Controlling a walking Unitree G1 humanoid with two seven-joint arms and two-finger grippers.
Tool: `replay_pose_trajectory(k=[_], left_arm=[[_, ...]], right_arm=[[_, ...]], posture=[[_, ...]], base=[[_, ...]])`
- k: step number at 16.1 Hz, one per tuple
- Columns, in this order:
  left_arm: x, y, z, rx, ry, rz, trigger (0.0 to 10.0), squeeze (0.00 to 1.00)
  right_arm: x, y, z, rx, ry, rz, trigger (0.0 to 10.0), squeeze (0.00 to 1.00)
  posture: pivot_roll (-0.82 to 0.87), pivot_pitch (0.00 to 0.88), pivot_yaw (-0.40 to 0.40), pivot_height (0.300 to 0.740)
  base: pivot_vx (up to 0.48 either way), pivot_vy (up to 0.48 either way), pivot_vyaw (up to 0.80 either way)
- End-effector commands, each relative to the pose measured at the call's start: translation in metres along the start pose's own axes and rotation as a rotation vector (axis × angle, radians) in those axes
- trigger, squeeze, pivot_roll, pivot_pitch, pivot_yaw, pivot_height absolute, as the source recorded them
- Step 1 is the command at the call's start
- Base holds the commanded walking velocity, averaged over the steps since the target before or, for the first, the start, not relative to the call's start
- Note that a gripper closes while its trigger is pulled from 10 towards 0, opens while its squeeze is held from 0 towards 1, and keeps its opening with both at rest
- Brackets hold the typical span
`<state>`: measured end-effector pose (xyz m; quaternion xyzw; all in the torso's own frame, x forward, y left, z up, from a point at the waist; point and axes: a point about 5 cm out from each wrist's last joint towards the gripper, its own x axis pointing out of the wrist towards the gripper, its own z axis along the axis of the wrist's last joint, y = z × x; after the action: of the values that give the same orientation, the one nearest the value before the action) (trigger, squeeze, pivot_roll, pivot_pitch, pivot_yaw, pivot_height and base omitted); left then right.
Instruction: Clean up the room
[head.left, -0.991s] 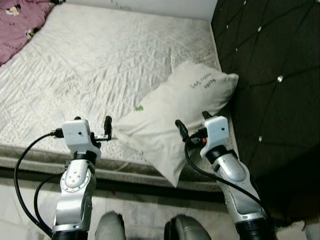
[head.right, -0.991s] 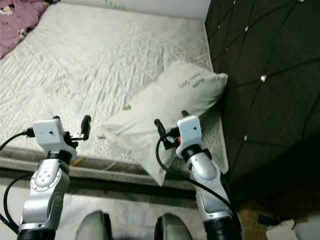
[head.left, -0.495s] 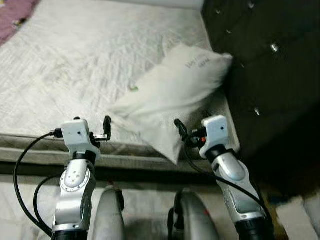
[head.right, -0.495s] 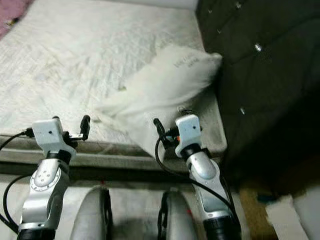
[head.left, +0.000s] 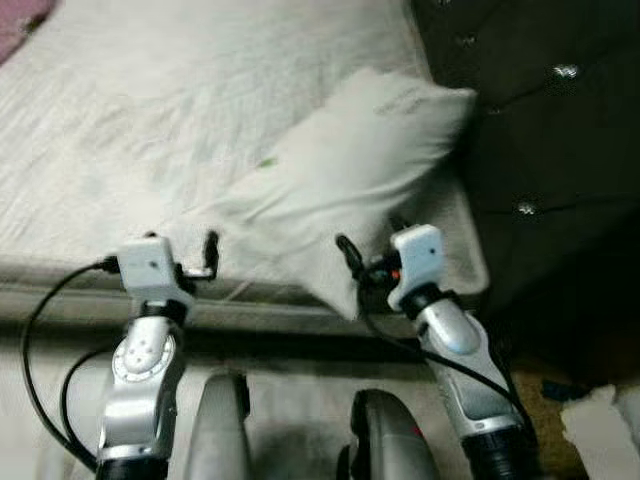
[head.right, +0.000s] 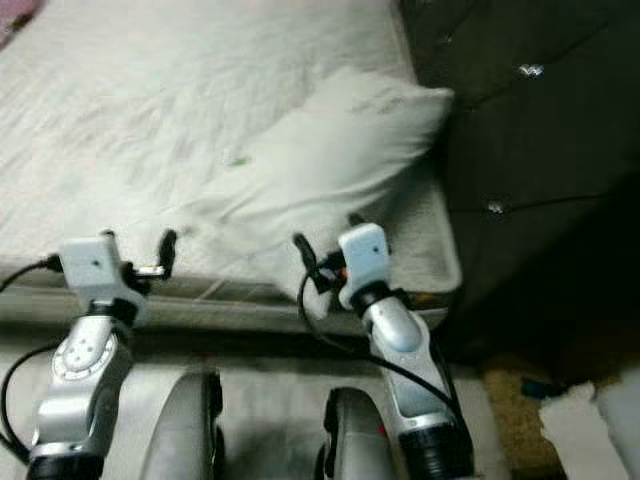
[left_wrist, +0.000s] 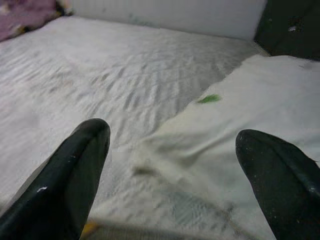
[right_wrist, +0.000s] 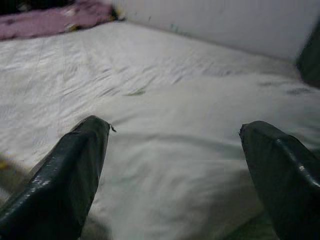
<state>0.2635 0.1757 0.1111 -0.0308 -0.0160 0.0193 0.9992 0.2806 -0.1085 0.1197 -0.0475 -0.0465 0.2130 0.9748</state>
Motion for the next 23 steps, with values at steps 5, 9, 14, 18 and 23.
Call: replay_pose_trajectory(k=[5,9,14,18,23], left_arm=[[0.0021,-0.01,0.0014,-0.016,-0.008,-0.035,10.0,0.0],[0.0038,-0.0101,-0.001,-0.026,0.013,-0.012,10.0,0.0],[0.0051,-0.0099,-0.0007,-0.027,0.015,-0.014,10.0,0.0],[0.0057,-0.0112,-0.0007,-0.027,0.022,-0.018,10.0,0.0],[0.0065,-0.0113,-0.0011,-0.024,0.029,-0.017,10.0,0.0]], right_arm=[[-0.0032,-0.0054,-0.0037,-0.015,0.013,-0.011,10.0,0.0],[-0.0026,-0.005,-0.0042,-0.008,0.011,-0.011,10.0,0.0],[-0.0018,-0.0009,-0.0043,-0.046,0.011,0.012,10.0,0.0],[0.0008,-0.005,-0.0064,-0.032,0.024,-0.003,10.0,0.0],[0.0009,-0.0023,-0.0082,-0.02,0.035,0.015,10.0,0.0]], posture=[[0.0,0.123,-0.058,0.632],[0.0,0.13,-0.058,0.632],[0.0,0.132,-0.054,0.632],[0.01,0.136,-0.052,0.632],[0.01,0.143,-0.051,0.582]], base=[[0.434,0.0,0.0],[0.0,0.0,0.0],[0.0,0.0,0.63],[0.0,0.0,0.19],[0.0,0.0,0.0]])
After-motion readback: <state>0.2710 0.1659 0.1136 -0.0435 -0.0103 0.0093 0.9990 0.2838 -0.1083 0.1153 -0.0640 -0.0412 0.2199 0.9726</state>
